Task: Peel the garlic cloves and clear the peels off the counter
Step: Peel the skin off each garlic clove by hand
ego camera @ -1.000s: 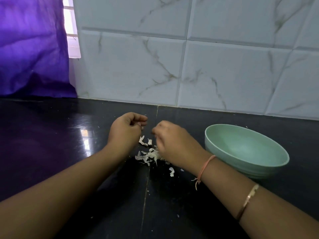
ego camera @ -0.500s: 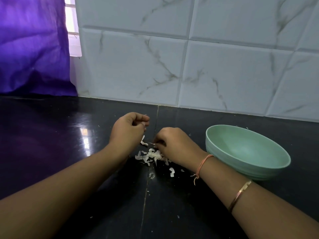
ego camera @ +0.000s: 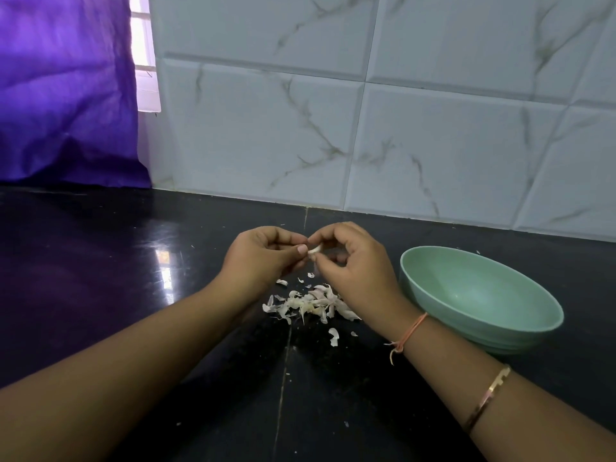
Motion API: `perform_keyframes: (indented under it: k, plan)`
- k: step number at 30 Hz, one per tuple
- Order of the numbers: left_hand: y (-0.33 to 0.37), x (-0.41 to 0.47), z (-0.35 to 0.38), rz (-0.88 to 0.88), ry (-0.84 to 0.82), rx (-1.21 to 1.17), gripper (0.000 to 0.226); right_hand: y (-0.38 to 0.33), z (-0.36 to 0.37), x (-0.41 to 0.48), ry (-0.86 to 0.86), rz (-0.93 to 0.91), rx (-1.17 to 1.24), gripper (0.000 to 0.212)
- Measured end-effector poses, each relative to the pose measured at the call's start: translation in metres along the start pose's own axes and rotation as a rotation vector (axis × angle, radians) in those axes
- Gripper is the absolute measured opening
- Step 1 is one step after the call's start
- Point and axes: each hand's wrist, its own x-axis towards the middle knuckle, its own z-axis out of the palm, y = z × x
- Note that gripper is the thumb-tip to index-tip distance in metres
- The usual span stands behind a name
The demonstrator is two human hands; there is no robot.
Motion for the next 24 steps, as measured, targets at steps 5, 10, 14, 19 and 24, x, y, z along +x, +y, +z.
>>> perform_keyframes:
  k: [5,10,14,19,24]
  plan:
    - [0.001,0.002,0.0,0.036,0.032,-0.036,0.014,-0.003,0.0,0.0,0.014,0.186,0.212,0.036]
    - [0.001,0.0,0.0,0.128,0.033,0.081,0.013,-0.008,-0.003,-0.001,0.065,0.326,0.31,0.011]
    - [0.0,-0.002,0.0,0.122,-0.005,0.149,0.014,-0.01,-0.004,-0.002,0.048,0.301,0.288,0.013]
    - [-0.003,-0.005,0.003,0.097,-0.027,0.272,0.013,-0.013,-0.005,-0.004,0.008,0.257,0.267,0.016]
    - [0.0,-0.004,-0.001,0.169,0.039,0.35,0.011,-0.017,-0.009,-0.002,-0.004,0.236,0.316,0.018]
